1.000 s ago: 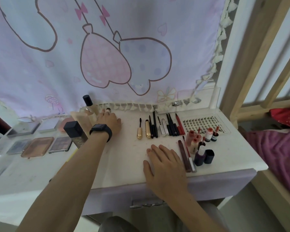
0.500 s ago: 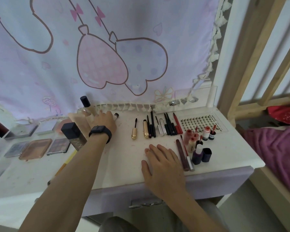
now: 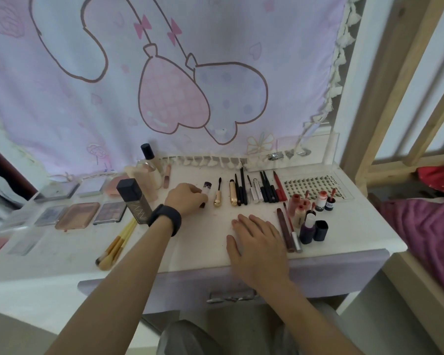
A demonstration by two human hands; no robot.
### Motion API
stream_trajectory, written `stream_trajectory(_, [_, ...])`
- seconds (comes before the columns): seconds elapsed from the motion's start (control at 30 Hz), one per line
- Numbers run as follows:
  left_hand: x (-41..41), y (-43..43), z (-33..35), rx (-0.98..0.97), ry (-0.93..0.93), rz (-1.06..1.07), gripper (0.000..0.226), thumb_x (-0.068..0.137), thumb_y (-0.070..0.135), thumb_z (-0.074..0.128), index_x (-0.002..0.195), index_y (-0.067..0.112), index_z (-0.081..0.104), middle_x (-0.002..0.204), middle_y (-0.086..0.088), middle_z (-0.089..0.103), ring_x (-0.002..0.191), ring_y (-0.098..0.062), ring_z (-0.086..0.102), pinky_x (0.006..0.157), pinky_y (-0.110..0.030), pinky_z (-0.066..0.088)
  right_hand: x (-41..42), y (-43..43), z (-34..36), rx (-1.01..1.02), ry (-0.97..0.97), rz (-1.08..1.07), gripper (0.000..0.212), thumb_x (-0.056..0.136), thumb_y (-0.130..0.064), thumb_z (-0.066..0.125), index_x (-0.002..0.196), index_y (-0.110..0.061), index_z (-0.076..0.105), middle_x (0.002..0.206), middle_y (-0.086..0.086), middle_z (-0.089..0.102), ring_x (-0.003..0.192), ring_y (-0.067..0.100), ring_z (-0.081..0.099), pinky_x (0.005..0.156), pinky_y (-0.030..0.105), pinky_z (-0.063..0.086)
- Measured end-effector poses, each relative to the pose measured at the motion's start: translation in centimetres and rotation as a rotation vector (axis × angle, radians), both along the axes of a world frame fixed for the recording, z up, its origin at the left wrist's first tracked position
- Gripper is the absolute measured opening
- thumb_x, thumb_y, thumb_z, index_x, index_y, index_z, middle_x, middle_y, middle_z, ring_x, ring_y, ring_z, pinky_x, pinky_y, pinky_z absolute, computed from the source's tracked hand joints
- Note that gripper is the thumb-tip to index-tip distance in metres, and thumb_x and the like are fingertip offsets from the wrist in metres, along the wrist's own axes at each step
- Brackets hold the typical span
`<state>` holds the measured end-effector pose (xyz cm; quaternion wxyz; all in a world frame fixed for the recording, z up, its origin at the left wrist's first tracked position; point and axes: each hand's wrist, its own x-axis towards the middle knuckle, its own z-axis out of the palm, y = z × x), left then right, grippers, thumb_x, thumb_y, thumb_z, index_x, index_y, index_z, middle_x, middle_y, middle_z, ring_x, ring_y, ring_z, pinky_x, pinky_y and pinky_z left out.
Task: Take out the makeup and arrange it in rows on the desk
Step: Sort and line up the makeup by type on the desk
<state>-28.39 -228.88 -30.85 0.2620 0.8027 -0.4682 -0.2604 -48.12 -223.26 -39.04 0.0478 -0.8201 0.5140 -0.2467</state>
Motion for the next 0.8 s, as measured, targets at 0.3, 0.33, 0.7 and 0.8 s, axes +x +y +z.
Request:
stream_trajectory(0.3, [-3.4,7.9,1.0,-0.3,0.686,-0.107,0.026,0.086,0.018,0.075,0.11,0.009,0.067,0.103,-0.008,0.074,0.096,-0.022,0.071,0.085,-0.036,0.057,-0.6,0.8,2.3,0.146,-0.254,0.046,0.041,0.101,-0.049,0.044,0.133,-0.029,0.06,0.13,-0.012,0.063,0.128,0.009,0.051,0.111,0.034,0.036])
stream_trajectory(0.33, [-3.7,8.6,0.9,-0.307,0.691,-0.118,0.026,0.086,0.018,0.075,0.109,0.01,0.068,0.103,-0.007,0.075,0.097,-0.022,0.071,0.086,-0.036,0.057,-0.7,1.1,2.9,0.213,-0.372,0.054,0.036,0.101,-0.047,0.047,0.131,-0.032,0.06,0.123,-0.015,0.064,0.122,0.006,0.052,0.106,0.031,0.04])
stream_trajectory(0.7, [-5.7,12.3,1.4,-0.359,0.578,-0.213,0.028,0.082,0.03,0.079,0.105,0.015,0.071,0.088,0.002,0.075,0.083,-0.013,0.068,0.075,-0.03,0.052,-1.9,3.1,6.6,0.743,-0.979,0.206,0.046,0.106,-0.042,0.04,0.085,-0.008,0.064,0.064,0.001,0.058,0.053,0.011,0.044,0.049,0.024,0.033])
stream_trajectory(0.8, [-6.1,12.8,1.4,-0.393,0.557,-0.238,0.025,0.081,0.026,0.081,0.103,0.019,0.071,0.079,0.01,0.071,0.074,-0.002,0.065,0.066,-0.015,0.048,-1.8,3.3,7.3,0.819,-0.993,0.202,0.046,0.105,-0.043,0.041,0.072,-0.014,0.055,0.055,-0.007,0.045,0.048,0.009,0.035,0.046,0.022,0.029])
